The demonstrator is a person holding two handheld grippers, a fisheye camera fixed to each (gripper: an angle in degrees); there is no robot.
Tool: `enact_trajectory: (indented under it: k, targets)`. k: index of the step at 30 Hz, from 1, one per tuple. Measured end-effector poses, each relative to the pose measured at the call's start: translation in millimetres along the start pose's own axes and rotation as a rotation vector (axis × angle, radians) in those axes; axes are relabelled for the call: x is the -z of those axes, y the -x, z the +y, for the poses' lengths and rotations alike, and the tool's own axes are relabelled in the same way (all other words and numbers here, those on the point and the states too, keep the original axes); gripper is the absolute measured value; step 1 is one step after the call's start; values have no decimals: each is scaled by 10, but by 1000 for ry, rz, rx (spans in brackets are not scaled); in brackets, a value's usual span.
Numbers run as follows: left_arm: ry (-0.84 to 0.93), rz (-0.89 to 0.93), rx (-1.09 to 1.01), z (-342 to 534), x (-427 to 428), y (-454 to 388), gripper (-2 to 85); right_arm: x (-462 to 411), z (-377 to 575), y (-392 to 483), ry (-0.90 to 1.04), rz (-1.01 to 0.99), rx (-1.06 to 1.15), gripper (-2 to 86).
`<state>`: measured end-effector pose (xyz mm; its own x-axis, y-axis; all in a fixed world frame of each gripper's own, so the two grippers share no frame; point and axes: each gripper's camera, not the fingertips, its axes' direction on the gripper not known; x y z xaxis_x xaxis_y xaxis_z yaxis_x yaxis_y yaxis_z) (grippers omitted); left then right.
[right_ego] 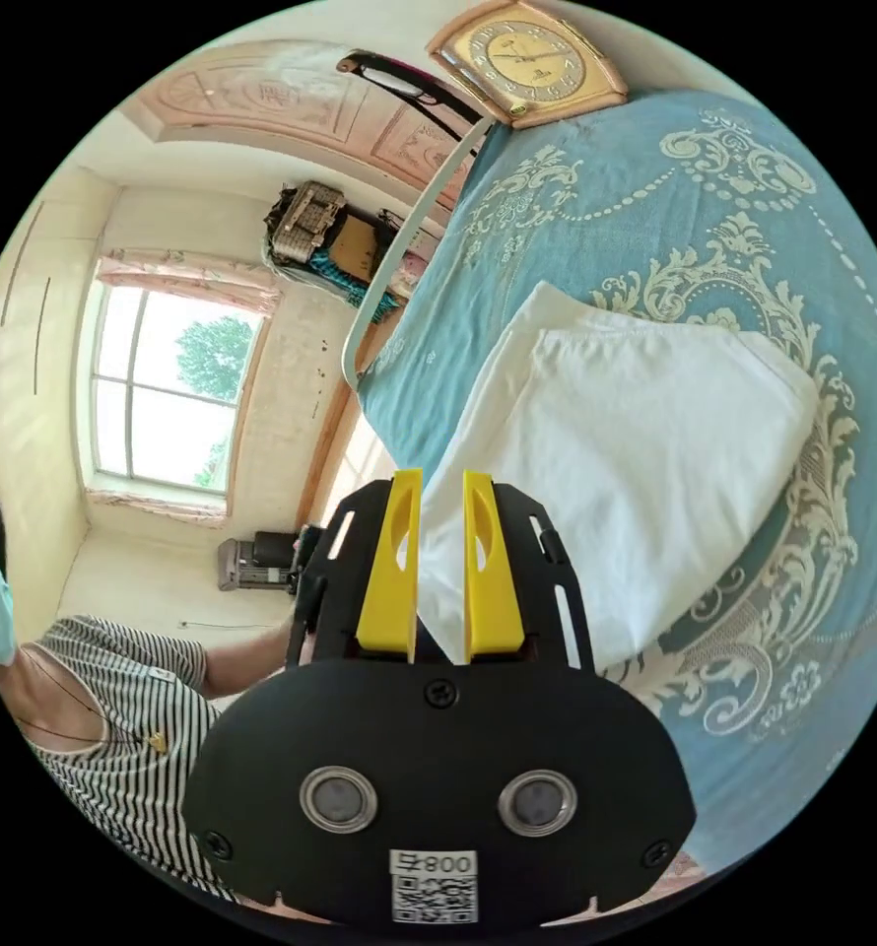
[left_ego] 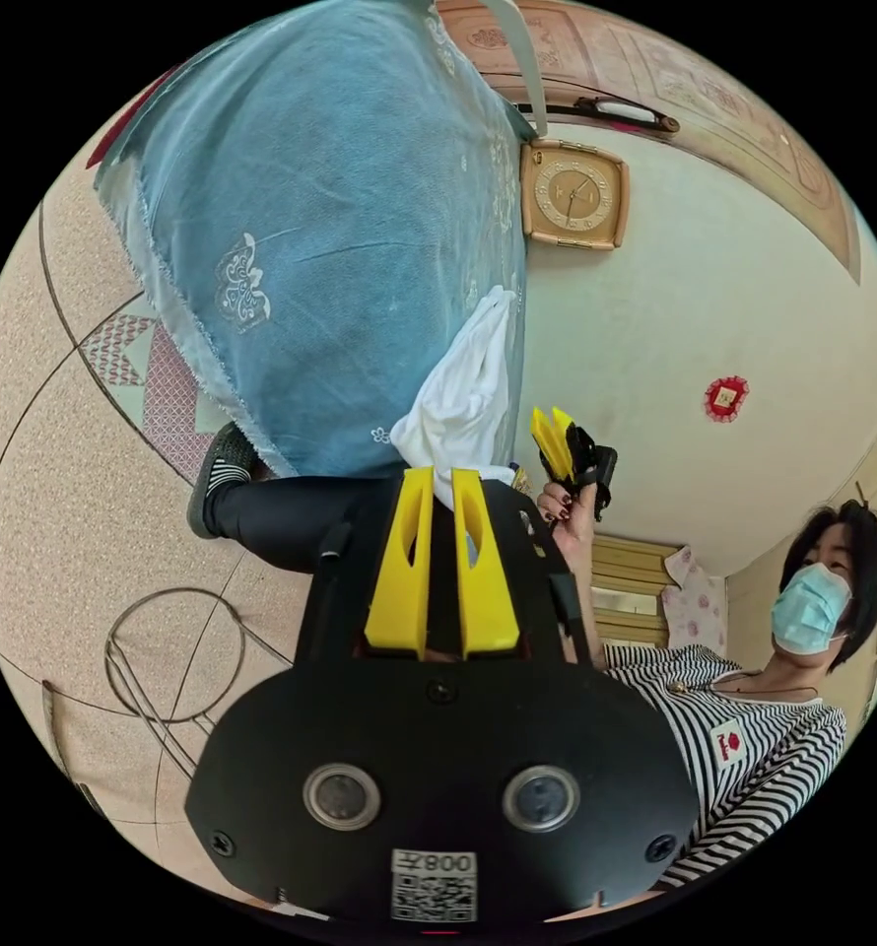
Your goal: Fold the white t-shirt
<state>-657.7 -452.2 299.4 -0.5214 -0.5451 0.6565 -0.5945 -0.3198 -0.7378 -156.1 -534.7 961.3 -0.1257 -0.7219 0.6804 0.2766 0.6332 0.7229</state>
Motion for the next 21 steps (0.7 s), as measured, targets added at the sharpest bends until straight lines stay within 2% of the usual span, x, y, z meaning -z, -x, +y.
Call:
enact_trajectory:
  k: [3, 6, 9, 13, 21]
  targets:
    - [19, 61, 31, 85, 11, -7, 79, -210, 861, 167, 43, 228, 54, 81]
    - [48, 130, 83, 136, -88, 4, 97, -522, 1488, 245, 56, 336, 68, 82]
    - [50, 175, 109, 176, -180, -46, 97, -885, 1766, 307, 94, 432, 115, 85]
    - [23, 218, 142, 235, -211, -134, 51, -1265, 1920, 371, 104, 548, 181, 89]
    - [37, 201, 101, 480, -132, -559, 34, -2017, 2204, 376, 99, 744, 260, 83]
